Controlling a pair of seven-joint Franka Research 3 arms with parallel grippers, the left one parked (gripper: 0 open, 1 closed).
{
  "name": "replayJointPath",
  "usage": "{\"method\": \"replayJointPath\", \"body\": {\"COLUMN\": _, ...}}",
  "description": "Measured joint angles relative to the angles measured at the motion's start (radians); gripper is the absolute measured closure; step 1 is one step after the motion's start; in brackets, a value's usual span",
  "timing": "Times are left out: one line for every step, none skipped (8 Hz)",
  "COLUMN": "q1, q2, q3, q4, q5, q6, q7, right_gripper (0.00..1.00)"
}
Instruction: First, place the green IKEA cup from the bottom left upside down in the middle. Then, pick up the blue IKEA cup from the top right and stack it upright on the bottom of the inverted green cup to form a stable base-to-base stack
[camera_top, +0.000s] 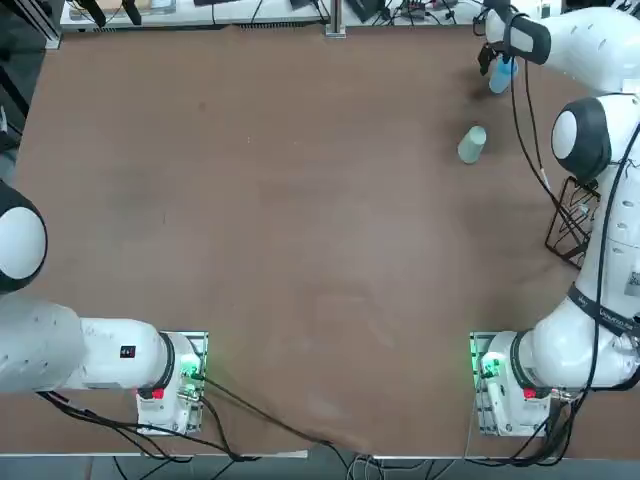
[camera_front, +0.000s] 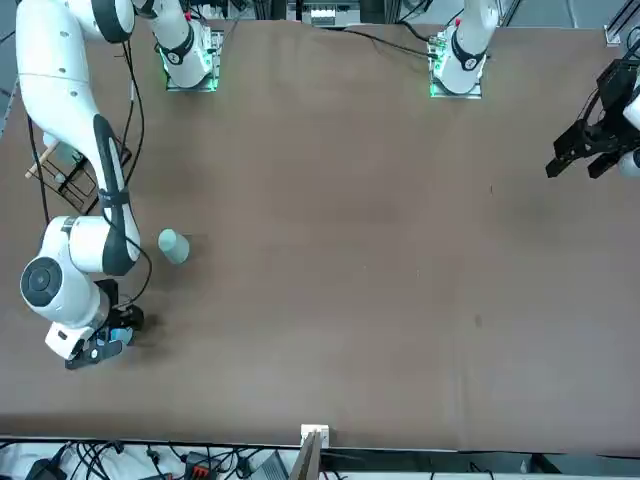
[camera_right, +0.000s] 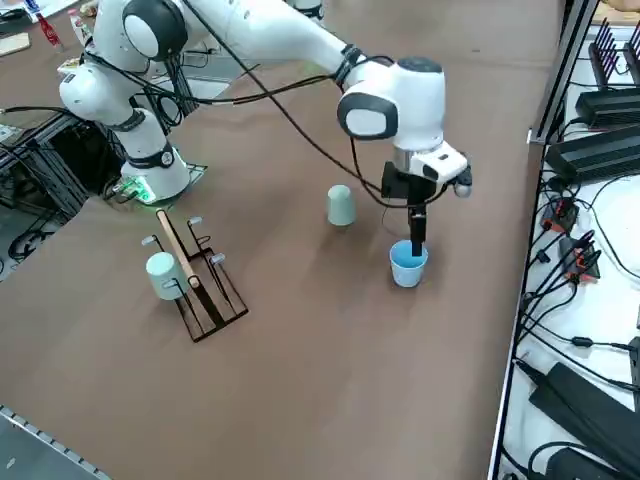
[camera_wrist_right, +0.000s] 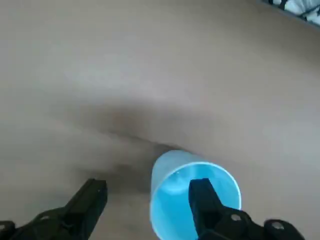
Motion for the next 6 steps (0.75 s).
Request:
{"method": "replayJointPath", "body": {"q1": -0.005, "q2": 0.012, "q3": 0.0, "q4": 0.0, "q5": 0.004, "q6": 0.001, "q7": 0.004, "right_gripper": 0.0}}
{"method": "replayJointPath", "body": {"q1": -0.008, "q2": 0.022, "q3": -0.001, "q4": 0.0, "q5": 0.021, "q6": 0.001, "q7": 0.022, "right_gripper": 0.03}}
{"method": "replayJointPath", "body": {"q1": -0.014, "q2": 0.026, "q3": -0.001, "q4": 0.0, "q5": 0.036, "q6": 0.003, "q7": 0.04, "right_gripper": 0.04}}
{"method": "replayJointPath", "body": {"q1": -0.019, "q2": 0.027, "q3": -0.001, "q4": 0.0, "q5": 0.045, "q6": 0.004, "q7": 0.051, "right_gripper": 0.18}}
{"method": "replayJointPath", "body": {"q1": -0.02, "q2": 0.027, "q3": -0.001, "q4": 0.001, "q5": 0.054, "q6": 0.004, "q7": 0.064, "right_gripper": 0.42}}
{"method": "replayJointPath", "body": {"q1": -0.019, "q2": 0.027, "q3": -0.001, "q4": 0.003, "q5": 0.057, "q6": 0.004, "q7": 0.079, "right_gripper": 0.61}}
